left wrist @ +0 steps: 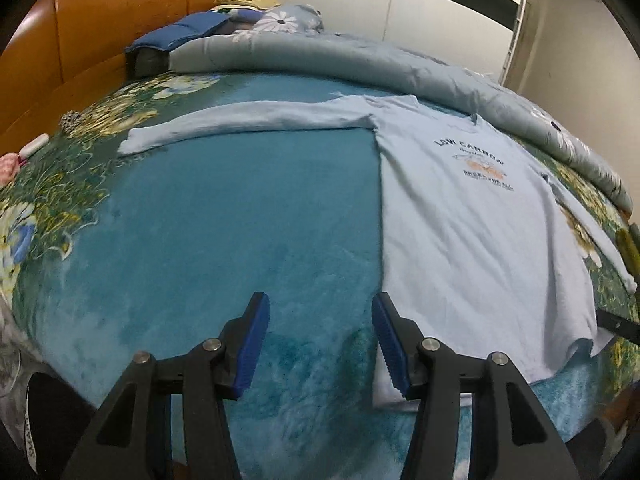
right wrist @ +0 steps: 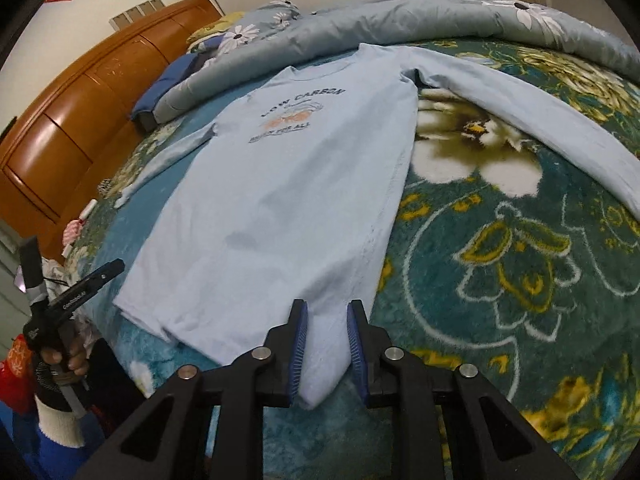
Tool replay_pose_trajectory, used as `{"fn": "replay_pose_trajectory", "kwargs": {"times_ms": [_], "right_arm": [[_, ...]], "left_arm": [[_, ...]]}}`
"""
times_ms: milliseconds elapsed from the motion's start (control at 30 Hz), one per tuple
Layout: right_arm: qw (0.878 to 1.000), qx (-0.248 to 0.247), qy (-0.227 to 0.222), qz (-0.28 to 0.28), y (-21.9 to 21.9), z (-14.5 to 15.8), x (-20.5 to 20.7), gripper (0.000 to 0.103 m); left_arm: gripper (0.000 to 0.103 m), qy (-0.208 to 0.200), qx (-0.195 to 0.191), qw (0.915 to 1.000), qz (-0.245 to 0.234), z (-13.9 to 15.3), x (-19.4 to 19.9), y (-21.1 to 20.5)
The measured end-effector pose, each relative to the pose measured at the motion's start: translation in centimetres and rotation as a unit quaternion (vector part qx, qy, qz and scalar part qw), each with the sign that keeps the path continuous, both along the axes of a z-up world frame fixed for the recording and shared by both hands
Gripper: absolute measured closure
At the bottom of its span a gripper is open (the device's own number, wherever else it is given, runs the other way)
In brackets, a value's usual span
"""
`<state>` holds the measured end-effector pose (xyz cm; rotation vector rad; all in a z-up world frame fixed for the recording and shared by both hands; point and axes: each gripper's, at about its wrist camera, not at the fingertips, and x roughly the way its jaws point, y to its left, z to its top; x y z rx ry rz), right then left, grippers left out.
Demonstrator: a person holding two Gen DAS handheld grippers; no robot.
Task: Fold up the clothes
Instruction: 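Pinch the shirt hem with the right gripper and smooth it flat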
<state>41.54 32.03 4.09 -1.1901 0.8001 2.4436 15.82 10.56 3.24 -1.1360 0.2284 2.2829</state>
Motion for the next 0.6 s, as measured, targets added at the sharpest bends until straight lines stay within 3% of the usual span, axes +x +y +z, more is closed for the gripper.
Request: {"fn": "replay_pose_trajectory", "kwargs": {"times_ms": [133,267,600], "right_arm": [[1.0,0.018,0.012,-0.002,-0.2,1.4,1.5,0.101],[0.997,0.054,0.018,-0.046,1.4,3.4,4.6,0.101],[0.997,0.024,0.013,-0.07,1.8,1.0,6.4,0.102]], "left_arm": [[0.048,-0.011,0.02,0.9997,0.006,0.6,0.1,-0.9],[0.048,-0.026,0.035,0.9991,-0.002,0.6,0.4,-1.5],[0.048,-0.103,0.074,0.991,-0.044,-1.4,1.1,-0.1]]}}
